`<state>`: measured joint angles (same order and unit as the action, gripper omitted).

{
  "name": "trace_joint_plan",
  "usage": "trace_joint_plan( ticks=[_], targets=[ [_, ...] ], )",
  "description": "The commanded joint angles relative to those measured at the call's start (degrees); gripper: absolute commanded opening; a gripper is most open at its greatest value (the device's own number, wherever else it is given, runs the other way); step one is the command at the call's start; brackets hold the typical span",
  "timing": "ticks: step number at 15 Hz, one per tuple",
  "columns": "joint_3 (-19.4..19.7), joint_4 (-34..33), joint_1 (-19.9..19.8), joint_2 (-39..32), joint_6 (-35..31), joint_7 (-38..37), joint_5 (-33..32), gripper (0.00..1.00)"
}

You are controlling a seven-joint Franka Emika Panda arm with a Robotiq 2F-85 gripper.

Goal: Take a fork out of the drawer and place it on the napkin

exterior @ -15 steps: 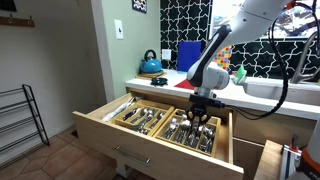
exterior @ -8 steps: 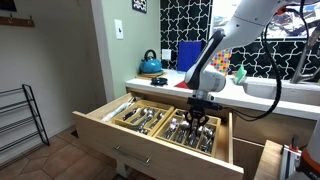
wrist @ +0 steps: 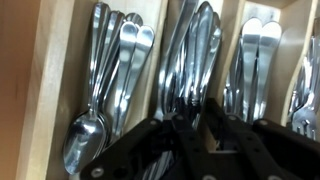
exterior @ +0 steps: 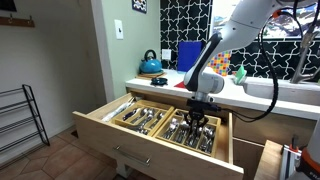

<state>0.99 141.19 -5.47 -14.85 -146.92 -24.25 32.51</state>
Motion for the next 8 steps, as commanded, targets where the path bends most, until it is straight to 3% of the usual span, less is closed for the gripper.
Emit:
trace_joint_plan(
  ticks=[1,6,7,8],
  targets=[
    [0.6,-1.2,0.4,-2.0,0.0,1.0,0.7,0.28],
    [0.8,-1.4,0.8,-3.0,-0.2,0.2,-0.5,0.21],
    [0.8,-1.3,0.8,-2.7,-0.3,0.4,-0.4,0.09],
    [0.8,-1.3,0.8,-2.5,-0.3,0.3,-0.5,0.07]
  ],
)
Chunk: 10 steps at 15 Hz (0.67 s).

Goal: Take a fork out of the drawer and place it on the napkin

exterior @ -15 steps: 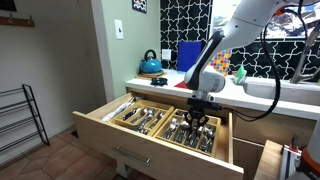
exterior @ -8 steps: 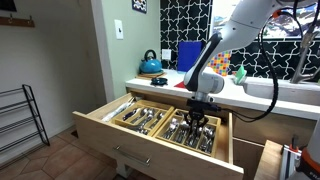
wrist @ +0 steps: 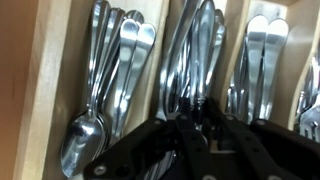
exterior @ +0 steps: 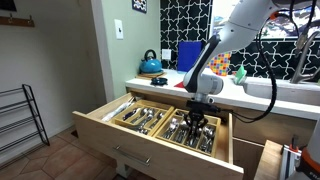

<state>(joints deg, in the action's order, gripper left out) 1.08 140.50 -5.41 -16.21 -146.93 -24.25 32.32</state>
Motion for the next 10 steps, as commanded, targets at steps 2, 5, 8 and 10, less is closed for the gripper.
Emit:
trace_joint_plan(
  ticks=[2,5,8,10],
  targets=[
    [0.9,-0.3,0.9,-0.1,0.0,-0.1,-0.7,0.0],
    [1.2,0.5,1.2,1.2,0.4,-0.8,-1.5,0.04],
    [1.4,0.9,1.7,1.9,0.5,-1.4,-2.5,0.04],
    [1.6,1.2,1.9,2.3,0.6,-1.8,-3.5,0.04]
  ],
)
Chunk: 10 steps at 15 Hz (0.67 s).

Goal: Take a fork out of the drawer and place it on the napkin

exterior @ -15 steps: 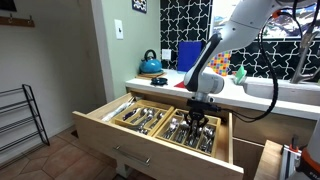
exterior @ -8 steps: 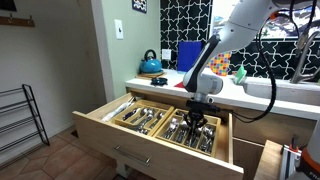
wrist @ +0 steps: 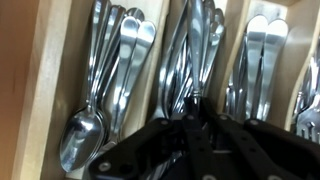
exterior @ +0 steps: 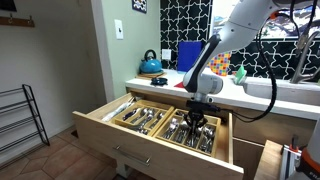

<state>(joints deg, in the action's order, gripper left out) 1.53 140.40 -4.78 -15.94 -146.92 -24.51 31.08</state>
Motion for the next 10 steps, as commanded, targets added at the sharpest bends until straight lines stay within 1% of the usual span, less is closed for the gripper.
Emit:
trace_joint_plan(
  ticks=[1,4,6,9,10],
  targets=[
    [1.2,1.2,1.3,2.1,0.8,-1.8,-2.7,0.04],
    [1.4,1.1,1.5,2.1,0.9,-2.1,-3.5,0.11],
    [1.3,1.0,1.6,2.1,0.9,-2.2,-3.9,0.12],
    [1.3,1.0,1.7,2.3,1.1,-2.1,-4.3,0.17],
    [1.3,1.0,1.7,2.4,1.1,-2.2,-4.5,0.17]
  ],
)
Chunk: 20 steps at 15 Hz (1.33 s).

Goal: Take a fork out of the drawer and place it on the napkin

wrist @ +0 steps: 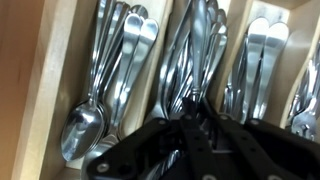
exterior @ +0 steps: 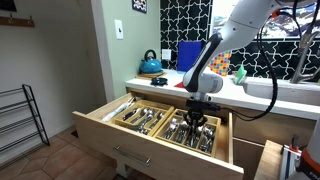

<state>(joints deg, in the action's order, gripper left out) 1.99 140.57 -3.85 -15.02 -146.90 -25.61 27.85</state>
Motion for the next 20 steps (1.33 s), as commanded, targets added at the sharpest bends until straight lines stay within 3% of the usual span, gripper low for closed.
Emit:
trace_joint_plan(
  ticks=[1,6,9,10,12,13,20],
  targets=[
    [0.9,0.8,0.8,1.4,1.1,-1.2,-1.6,0.19],
    [0.8,0.4,0.9,0.9,1.1,-1.1,-1.9,0.14],
    [0.8,0.3,1.0,0.7,0.9,-1.1,-2.1,0.18],
    [0.8,0.3,0.9,0.7,1.0,-1.0,-2.0,0.09],
    [0.8,0.4,1.0,0.8,1.0,-1.1,-2.2,0.06],
    [0.8,0.3,1.0,0.8,1.1,-1.2,-2.2,0.0],
    [0.9,0.4,1.1,1.0,1.3,-1.4,-2.3,0.03]
  ],
)
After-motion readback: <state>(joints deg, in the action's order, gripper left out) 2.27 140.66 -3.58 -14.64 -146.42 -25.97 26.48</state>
